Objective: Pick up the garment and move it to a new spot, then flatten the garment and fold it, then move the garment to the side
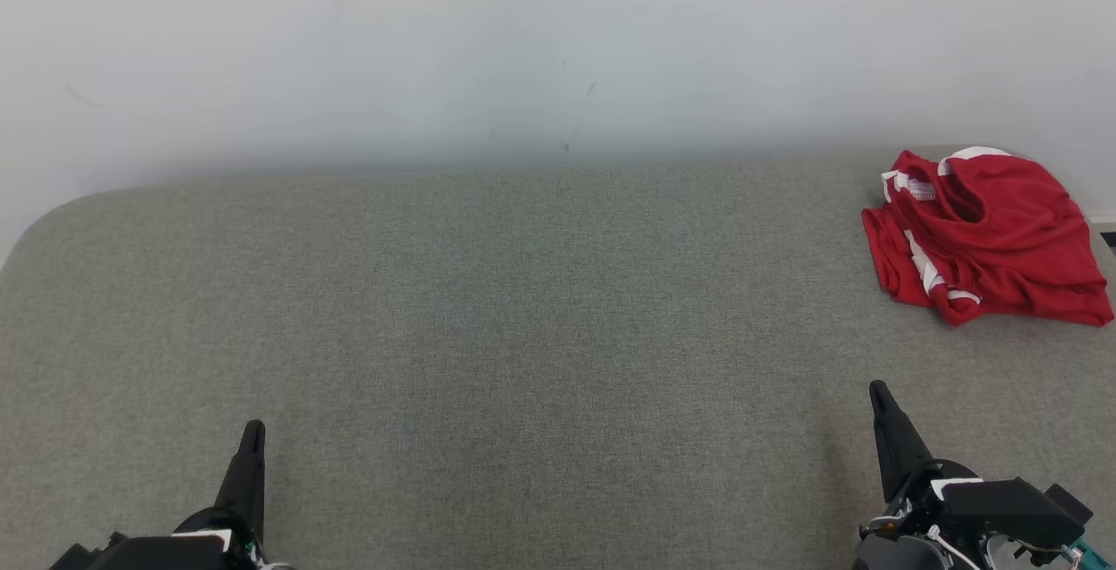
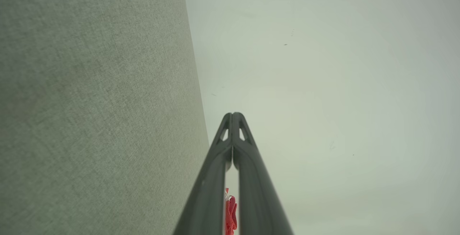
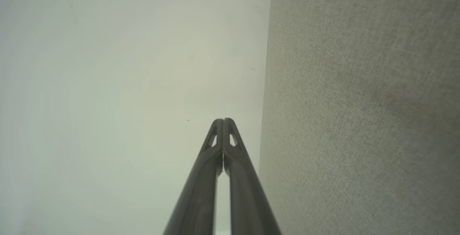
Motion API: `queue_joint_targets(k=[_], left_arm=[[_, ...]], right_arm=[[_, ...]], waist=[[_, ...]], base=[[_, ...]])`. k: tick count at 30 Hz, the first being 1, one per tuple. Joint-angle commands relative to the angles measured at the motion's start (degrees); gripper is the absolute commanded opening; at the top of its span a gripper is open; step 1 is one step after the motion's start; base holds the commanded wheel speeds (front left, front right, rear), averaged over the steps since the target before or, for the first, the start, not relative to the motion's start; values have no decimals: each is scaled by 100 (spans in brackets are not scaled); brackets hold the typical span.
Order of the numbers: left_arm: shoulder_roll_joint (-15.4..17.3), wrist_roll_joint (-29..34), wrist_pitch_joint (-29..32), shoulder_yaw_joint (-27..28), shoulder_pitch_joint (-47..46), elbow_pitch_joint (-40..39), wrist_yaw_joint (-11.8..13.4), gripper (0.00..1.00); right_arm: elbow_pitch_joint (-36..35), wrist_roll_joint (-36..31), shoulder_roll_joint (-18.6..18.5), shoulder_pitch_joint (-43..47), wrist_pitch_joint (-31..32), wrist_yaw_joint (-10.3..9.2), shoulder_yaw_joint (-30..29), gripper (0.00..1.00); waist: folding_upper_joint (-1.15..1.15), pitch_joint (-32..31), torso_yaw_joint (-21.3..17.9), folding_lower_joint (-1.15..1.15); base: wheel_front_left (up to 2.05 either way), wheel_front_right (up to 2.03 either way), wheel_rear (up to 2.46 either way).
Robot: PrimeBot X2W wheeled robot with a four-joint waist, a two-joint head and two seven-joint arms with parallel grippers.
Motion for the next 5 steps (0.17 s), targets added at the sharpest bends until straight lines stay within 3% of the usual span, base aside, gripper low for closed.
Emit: queue_joint_targets(k=[1, 5], left_arm=[[-1, -32, 8, 22, -55, 8, -8, 0], [-1, -32, 4, 21, -55, 8, -8, 0]], right_arm=[[-3, -9, 26, -40, 17, -12, -15, 0], [-1, -24, 34, -41, 27, -12, -28, 0]], waist=[[0, 0, 0, 0], [0, 0, 0, 0]], base=[[0, 0, 0], [0, 0, 0]])
